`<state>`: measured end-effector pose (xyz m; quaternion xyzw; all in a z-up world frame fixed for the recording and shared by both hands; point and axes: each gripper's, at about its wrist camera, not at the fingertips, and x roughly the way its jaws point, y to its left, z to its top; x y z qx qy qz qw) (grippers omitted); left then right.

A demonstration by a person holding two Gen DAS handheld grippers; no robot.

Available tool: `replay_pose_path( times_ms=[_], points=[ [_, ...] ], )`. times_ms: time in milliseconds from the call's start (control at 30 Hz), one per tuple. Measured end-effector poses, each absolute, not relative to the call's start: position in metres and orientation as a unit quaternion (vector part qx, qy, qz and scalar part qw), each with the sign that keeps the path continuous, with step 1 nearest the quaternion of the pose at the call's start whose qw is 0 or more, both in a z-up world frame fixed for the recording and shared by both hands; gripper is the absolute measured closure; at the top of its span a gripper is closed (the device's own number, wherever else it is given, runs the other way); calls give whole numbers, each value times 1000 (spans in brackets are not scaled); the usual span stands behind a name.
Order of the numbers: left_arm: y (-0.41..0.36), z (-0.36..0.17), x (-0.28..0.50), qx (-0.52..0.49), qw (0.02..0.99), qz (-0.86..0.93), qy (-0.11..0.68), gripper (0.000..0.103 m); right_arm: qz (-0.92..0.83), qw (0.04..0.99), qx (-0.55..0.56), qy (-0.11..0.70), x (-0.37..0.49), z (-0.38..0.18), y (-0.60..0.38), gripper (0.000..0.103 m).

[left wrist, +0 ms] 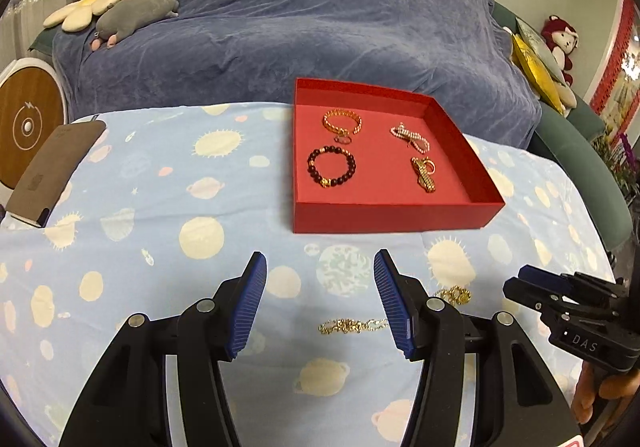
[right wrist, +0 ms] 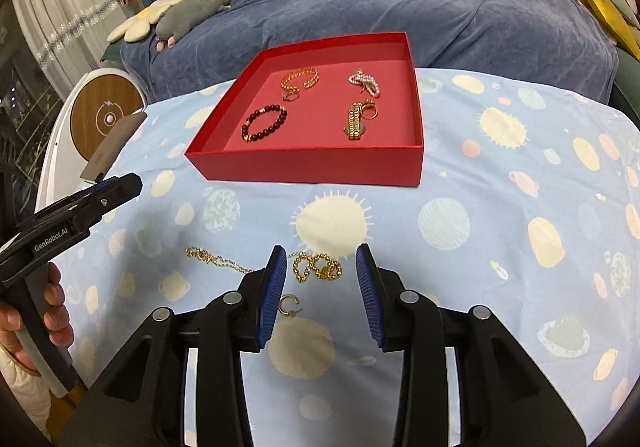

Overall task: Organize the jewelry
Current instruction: 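Grasp the gold chain with the left tool while the right tool grasps the thick gold chain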

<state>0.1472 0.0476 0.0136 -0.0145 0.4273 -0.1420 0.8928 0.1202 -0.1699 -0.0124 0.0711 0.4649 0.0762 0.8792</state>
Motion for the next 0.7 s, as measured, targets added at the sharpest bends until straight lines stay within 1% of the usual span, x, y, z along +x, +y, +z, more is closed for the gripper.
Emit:
replay_pose_path(
  times_ms=[300,600,667,700],
  points=[
    [45,-11,145,4,878,-158,452,49,74,865,37,495,133,-53,-154,68],
    [37,-23,144,16,868,-171,465,49,77,865,2,496,139,-65,-140,68],
    [36,-26,143,20,867,-174,467,49,79,866,-7,493,138,-66,-137,71],
    [34,-27,143,23,866,-175,467,49,77,867,-11,492,138,-66,-137,75]
  ],
)
